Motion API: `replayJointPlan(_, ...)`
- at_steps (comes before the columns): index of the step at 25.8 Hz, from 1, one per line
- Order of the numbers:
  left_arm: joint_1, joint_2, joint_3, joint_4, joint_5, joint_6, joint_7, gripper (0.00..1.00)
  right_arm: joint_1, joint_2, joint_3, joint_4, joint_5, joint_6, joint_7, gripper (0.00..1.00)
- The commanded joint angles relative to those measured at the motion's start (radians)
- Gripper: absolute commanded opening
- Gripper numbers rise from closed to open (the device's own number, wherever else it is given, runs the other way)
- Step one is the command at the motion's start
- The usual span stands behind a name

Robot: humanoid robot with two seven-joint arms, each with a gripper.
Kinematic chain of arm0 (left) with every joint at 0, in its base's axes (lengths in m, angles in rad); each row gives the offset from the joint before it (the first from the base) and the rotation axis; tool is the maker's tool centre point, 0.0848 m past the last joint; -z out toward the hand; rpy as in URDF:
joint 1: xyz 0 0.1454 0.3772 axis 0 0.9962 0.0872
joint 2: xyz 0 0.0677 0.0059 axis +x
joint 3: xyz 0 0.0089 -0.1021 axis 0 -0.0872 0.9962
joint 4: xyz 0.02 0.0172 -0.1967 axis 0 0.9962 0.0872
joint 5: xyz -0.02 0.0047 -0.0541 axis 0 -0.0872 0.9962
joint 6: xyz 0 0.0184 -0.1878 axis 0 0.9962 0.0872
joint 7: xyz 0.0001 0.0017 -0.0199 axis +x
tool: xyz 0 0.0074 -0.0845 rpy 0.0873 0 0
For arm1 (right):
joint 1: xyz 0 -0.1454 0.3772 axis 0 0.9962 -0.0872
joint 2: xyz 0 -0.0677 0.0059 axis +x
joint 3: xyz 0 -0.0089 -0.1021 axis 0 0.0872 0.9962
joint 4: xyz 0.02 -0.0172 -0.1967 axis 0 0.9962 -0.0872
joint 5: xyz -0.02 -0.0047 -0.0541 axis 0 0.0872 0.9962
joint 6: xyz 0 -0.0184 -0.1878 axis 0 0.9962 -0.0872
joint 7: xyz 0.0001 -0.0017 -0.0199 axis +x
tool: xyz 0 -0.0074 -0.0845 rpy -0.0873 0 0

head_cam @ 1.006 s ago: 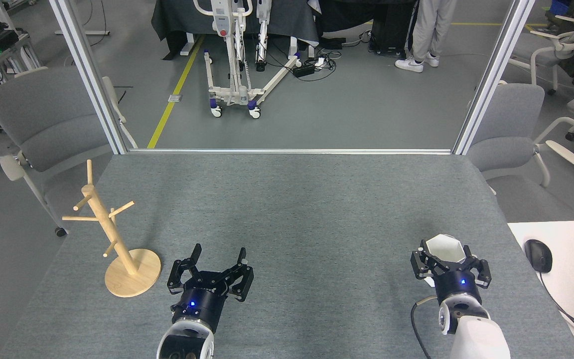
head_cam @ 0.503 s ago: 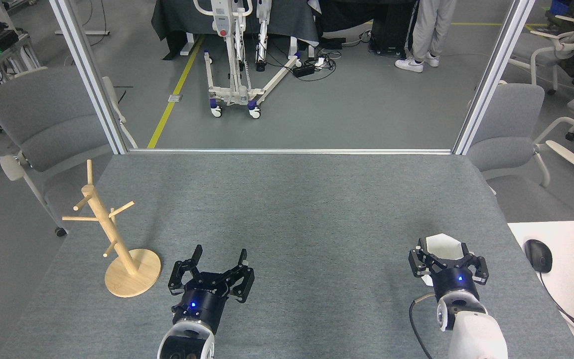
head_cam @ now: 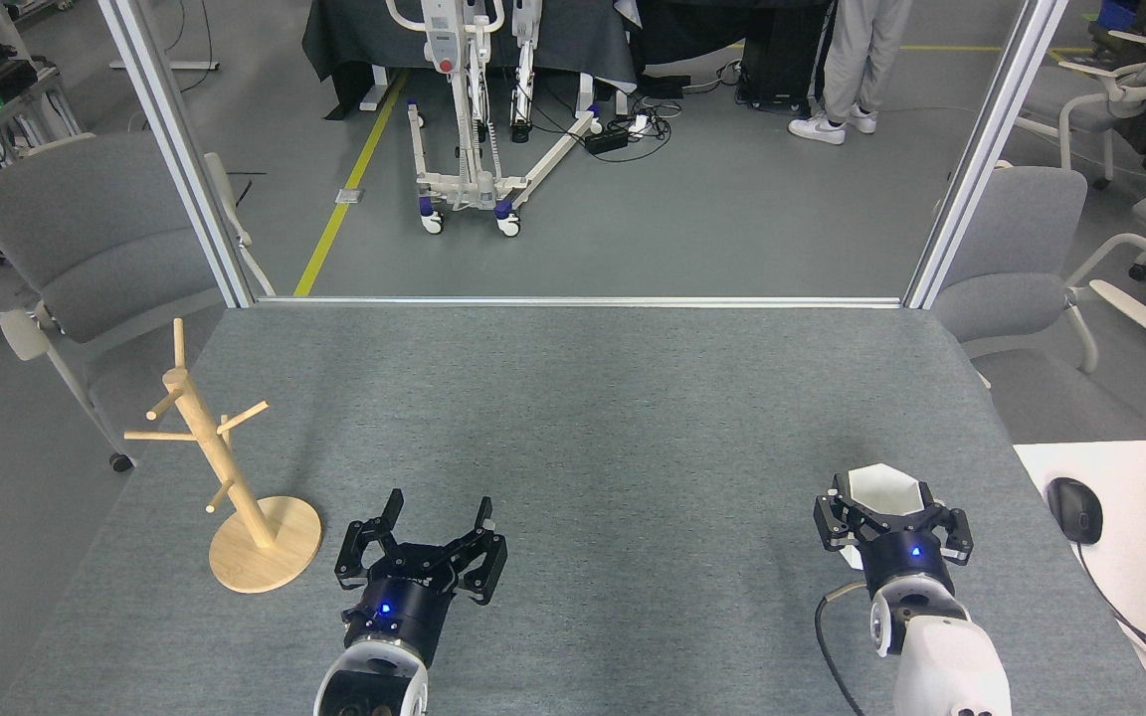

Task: Hang cup on storage rack
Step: 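Lift the white cup with the right gripper and raise it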

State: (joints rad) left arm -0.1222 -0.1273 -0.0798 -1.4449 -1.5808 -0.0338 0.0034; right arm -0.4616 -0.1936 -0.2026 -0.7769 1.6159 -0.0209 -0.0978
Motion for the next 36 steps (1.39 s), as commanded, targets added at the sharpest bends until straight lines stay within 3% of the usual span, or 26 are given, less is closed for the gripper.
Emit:
replayJointPlan(1, -0.001, 0.000, 0.000, 0.000, 0.001, 0.000, 0.000, 1.00, 0.000, 0.000, 0.000, 0.001, 0.016, -0.002, 0.003, 0.99)
replayJointPlan(14, -0.001, 0.000, 0.000, 0.000, 0.001, 0.002, 0.000, 1.00, 0.001, 0.002, 0.000, 0.002, 0.018, -0.005, 0.003, 0.92)
replayJointPlan(21, -0.001, 0.000, -0.002, -0.006, 0.001, 0.002, 0.001, 1.00, 0.001, 0.002, 0.000, 0.002, 0.038, -0.011, 0.003, 0.54)
replayJointPlan(28, 0.001, 0.000, -0.003, -0.008, 0.001, 0.002, 0.003, 1.00, 0.004, 0.000, 0.000, 0.001, 0.039, -0.013, 0.004, 0.29)
replayJointPlan(33, 0.001, 0.000, -0.005, -0.011, 0.001, 0.002, 0.003, 1.00, -0.028, -0.001, 0.026, -0.027, 0.032, -0.007, 0.055, 0.24)
replayJointPlan(36, 0.001, 0.000, -0.006, -0.011, 0.001, 0.002, 0.003, 1.00, -0.080, -0.030, 0.022, -0.127, 0.027, -0.025, 0.293, 0.25)
